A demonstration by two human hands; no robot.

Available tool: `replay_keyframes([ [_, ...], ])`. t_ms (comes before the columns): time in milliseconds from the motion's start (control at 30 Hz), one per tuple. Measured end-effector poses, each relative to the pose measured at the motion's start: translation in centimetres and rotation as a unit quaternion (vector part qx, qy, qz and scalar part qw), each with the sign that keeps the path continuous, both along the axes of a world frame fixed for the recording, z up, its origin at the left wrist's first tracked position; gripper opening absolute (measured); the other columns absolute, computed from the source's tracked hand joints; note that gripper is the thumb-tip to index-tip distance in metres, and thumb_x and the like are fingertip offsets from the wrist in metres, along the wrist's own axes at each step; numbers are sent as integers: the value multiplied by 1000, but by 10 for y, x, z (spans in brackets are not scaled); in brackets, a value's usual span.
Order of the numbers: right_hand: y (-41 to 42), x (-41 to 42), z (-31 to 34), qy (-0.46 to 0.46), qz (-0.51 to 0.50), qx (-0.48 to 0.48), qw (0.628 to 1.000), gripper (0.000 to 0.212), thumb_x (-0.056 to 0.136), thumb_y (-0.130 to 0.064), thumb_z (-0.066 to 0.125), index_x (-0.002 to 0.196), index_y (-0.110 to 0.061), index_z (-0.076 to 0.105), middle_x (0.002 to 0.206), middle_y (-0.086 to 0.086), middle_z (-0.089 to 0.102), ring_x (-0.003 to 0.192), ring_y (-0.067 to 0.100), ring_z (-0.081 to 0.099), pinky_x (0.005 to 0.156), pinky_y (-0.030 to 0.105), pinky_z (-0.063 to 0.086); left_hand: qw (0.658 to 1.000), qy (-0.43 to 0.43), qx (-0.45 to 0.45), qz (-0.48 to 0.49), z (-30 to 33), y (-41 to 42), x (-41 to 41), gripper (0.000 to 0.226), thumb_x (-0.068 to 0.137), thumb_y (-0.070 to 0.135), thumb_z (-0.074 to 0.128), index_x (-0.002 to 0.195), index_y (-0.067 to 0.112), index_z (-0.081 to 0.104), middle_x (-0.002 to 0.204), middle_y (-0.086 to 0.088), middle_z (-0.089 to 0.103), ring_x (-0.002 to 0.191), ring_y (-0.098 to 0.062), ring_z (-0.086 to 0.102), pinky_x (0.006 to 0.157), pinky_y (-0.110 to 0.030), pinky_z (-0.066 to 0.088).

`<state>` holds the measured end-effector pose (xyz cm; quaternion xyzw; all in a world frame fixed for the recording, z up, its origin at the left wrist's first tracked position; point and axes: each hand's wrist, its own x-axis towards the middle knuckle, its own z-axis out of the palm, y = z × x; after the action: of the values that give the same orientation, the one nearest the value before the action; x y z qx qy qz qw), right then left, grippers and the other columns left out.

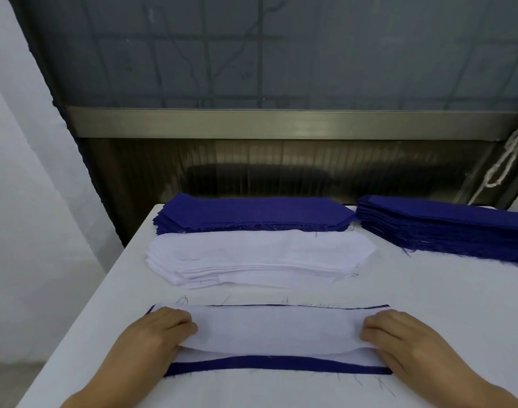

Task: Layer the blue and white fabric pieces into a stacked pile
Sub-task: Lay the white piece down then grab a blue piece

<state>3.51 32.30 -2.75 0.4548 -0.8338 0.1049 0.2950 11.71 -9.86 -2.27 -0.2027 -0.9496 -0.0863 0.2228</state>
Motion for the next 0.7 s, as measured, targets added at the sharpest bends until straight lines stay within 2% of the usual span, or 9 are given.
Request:
replay_keyframes([
  [100,9,2,1,-34,0,17,999,54,103,-26,28,87,-17,78,95,-5,71,81,11,68,71,22,51,1000,-11,13,0,-4,-2,3,38,71,19,43,84,19,79,94,10,70,89,-2,53,68,-17,45],
  [233,21,7,7,-105,-15,40,994,36,92,-48,49,96,-26,77,110,-12,68,97,1,61,81,18,48,998,-40,52,-5,-1,-6,8,33,85,33,47,92,20,78,105,15,66,93,0,55,74,-15,46],
  [300,25,6,10,-107,-25,35,993,39,94,-51,46,95,-27,77,110,-12,68,98,-1,59,82,18,47,998,-51,48,-9,1,-8,9,51,93,56,40,93,21,78,106,15,68,96,2,55,83,-13,43],
  [367,27,4,13,-108,-34,29,993,46,100,-47,38,88,-25,77,104,-12,68,93,1,61,77,19,49,999,-37,32,5,4,-9,10,63,93,64,33,91,22,78,102,13,69,96,3,53,90,-7,36],
  [400,27,2,15,-109,-39,30,993,48,101,-45,36,84,-24,76,99,-12,68,88,2,62,74,19,49,999,-34,34,14,7,-10,10,64,94,64,30,88,22,79,99,13,70,93,3,52,89,-6,35],
  [467,24,-3,22,-117,-51,25,992,50,101,-44,35,78,-23,74,92,-12,68,81,4,64,70,19,49,998,-20,48,27,10,-11,4,63,97,59,30,78,22,77,88,13,69,82,3,52,77,-11,41],
  [533,15,-13,30,-144,-64,-3,987,44,100,-43,40,83,-21,74,92,-12,67,81,4,63,73,17,49,998,2,58,37,17,-6,-8,61,99,53,32,72,19,75,81,10,68,74,-2,53,67,-19,44],
  [633,-10,-47,45,-192,-96,-64,975,18,95,-31,57,96,-21,72,99,-14,64,90,6,62,80,13,46,996,16,76,52,34,14,-39,59,99,50,31,80,16,76,85,5,71,77,-7,60,73,-20,47],
  [700,-33,-81,56,-228,-122,-84,962,17,92,-28,60,106,-23,68,105,-16,60,97,4,59,85,14,44,994,0,80,73,47,33,-68,50,98,48,37,91,18,76,94,6,72,84,-10,65,80,-17,48],
])
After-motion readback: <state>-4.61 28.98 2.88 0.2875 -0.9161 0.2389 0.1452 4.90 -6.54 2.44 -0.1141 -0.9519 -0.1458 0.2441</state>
